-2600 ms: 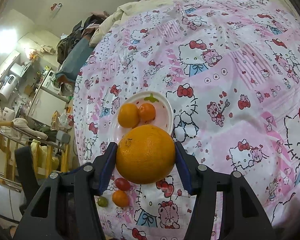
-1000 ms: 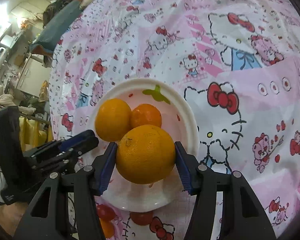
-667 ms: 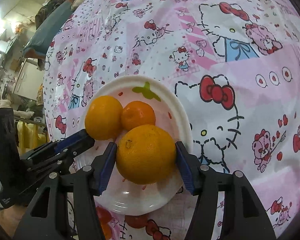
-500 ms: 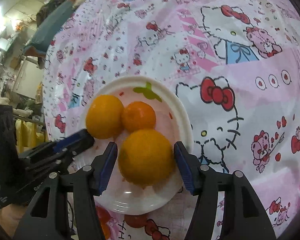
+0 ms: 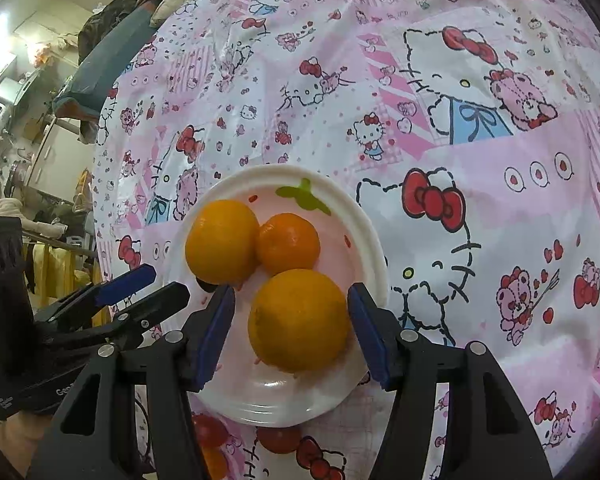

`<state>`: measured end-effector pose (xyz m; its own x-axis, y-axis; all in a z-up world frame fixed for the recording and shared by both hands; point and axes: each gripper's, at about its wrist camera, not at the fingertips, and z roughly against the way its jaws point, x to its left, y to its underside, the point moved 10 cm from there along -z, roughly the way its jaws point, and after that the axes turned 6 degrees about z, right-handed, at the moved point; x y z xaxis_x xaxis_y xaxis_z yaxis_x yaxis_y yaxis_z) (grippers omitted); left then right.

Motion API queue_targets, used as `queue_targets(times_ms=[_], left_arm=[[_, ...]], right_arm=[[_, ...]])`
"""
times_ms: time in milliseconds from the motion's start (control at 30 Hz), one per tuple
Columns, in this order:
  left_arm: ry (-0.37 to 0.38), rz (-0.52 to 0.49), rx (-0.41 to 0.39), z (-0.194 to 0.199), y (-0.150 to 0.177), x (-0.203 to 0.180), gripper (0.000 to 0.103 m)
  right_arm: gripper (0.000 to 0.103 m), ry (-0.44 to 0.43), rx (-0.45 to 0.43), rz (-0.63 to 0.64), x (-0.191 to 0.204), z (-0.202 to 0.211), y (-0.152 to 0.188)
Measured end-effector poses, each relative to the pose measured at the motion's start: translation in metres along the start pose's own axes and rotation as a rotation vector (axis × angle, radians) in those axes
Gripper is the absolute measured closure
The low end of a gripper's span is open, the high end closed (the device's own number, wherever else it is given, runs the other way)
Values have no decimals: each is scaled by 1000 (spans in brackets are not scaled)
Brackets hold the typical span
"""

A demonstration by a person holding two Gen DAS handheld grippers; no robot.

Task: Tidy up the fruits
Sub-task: 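Lower the orange onto the plate and open the right tool while the left carries the berry, then release the dark berry onto the plate from the left tool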

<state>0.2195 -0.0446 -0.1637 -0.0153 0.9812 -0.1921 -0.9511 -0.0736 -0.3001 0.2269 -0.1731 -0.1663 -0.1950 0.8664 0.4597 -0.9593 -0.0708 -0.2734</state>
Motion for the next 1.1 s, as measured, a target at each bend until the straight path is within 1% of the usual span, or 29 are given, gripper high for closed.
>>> queue_targets(times_ms=[133,200,267,333,467,533,567,600,767,900,967,1033,1100], left_arm=[[8,14,1,4,2,1,45],[7,15,-8,7,3,1,45],[3,16,-19,12,3,3,45],[5,19,-29,16,4,4,45],[-4,29,-49,25,7,9,44],[-4,40,-62,32,9,11,32],[0,47,-72,36,10,13,24],[4,50,-79,38,11,13,21],[26,45,-115,58,17,14,20],[10,53,-144,71,20,21,20],[1,71,-150,76,22,29,20],[-21,100,-159,81,25,39,20],[-17,135,-163,85,30,48,20]], right_arm=[[40,7,-11,2,2,5,-1],[35,15,-17,0,2,7,-1],[23,12,-24,-12,2,10,-2],[21,7,-34,-26,2,12,-3],[19,7,-42,-30,4,20,-2],[19,2,-50,-26,8,24,-1],[18,-1,-54,-23,11,26,0],[18,-8,-59,-19,15,29,0],[15,-27,-81,1,30,42,7],[14,-39,-91,4,37,51,16],[14,-29,-100,-6,34,56,21],[14,-40,-98,-32,33,60,30],[14,-41,-91,-38,34,64,38]])
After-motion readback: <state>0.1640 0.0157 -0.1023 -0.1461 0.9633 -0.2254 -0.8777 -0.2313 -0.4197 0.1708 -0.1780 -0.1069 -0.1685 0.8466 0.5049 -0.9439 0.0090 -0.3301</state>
